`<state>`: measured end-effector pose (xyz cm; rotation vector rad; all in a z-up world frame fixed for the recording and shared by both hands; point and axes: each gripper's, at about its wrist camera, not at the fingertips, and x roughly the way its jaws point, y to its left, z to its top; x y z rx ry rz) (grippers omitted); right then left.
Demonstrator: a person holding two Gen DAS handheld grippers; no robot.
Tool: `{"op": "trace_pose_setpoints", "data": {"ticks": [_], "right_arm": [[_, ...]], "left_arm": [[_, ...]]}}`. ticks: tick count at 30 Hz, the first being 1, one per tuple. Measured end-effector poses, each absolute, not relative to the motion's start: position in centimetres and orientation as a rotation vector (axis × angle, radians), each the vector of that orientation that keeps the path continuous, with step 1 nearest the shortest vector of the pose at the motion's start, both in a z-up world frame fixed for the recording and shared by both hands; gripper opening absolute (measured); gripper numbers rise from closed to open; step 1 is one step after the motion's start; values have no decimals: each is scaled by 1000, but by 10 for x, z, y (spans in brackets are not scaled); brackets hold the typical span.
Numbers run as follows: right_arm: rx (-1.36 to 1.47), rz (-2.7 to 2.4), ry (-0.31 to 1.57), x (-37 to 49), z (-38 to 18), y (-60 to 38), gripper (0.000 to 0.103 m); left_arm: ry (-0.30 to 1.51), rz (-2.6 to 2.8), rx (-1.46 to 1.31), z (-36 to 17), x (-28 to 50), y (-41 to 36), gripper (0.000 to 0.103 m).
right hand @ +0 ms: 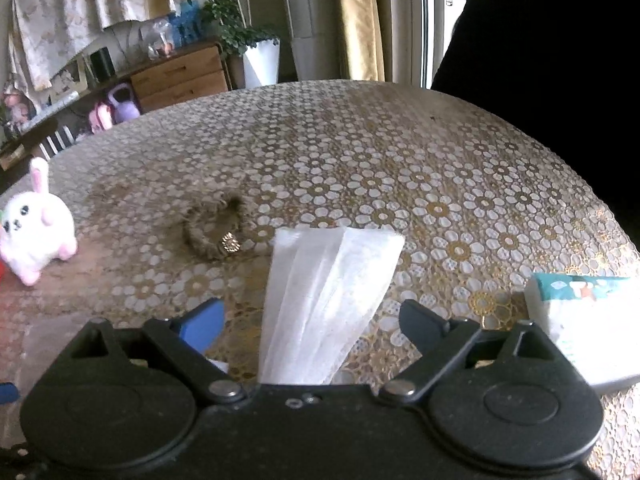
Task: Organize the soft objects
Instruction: 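Grasp the clear plastic sheet with the left tool while the right tool grasps the white tissue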
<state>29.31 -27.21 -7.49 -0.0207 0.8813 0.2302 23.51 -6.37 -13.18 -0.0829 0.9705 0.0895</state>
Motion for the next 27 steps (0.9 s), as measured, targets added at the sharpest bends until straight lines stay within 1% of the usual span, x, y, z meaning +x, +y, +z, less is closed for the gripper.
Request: {"op": "trace_pose_setpoints", "data": {"ticks": [2,5,6,7,8,10,11,13,14,15,16,18,19,20,21,22,23,24,27], "right_arm": [[-42,229,882,295,-79,-269,91],[-80,229,880,295,-82,-263,85],[-91,229,879,295,-83,-262,83],[-97,230,879,295,-84,-261,82],[-102,231,880,295,-85,-260,81],[-120,226,878,294,-87,-259,80],[-136,222,873,294,-87,-257,78],[-149,227,863,294,-87,-255,74],[-149,230,861,294,-87,-255,71],[-152,234,859,293,-87,-253,66],[-157,240,854,292,-86,-252,62],[-189,253,841,290,-85,-246,49],[-208,256,832,288,-84,-243,43],[-225,260,826,288,-84,-241,32],[-237,262,821,287,-83,-239,26],[-249,262,815,286,-83,-238,23],[-252,266,810,285,-82,-238,15],[-250,268,806,285,-80,-238,11],[-217,269,776,281,-70,-245,8]], "left_arm": [[963,93,-73,-132,235,-65,100],[949,104,-61,-133,234,-64,96],[946,109,-65,-132,234,-63,92],[941,114,-66,-131,234,-62,85],[935,121,-64,-130,233,-61,81],[920,123,-67,-128,233,-59,57],[914,129,-62,-127,233,-59,53],[903,123,-57,-126,234,-59,31],[900,114,-53,-126,233,-60,29],[898,106,-52,-126,233,-60,24],[896,89,-56,-126,233,-61,16],[893,74,-62,-127,234,-60,8],[893,65,-75,-127,234,-59,7],[894,57,-89,-127,234,-57,6],[896,50,-105,-127,234,-54,4],[897,45,-118,-127,234,-52,4],[898,40,-131,-126,233,-49,3],[899,37,-139,-125,232,-46,3],[894,-11,-150,-119,230,-39,3]]}}
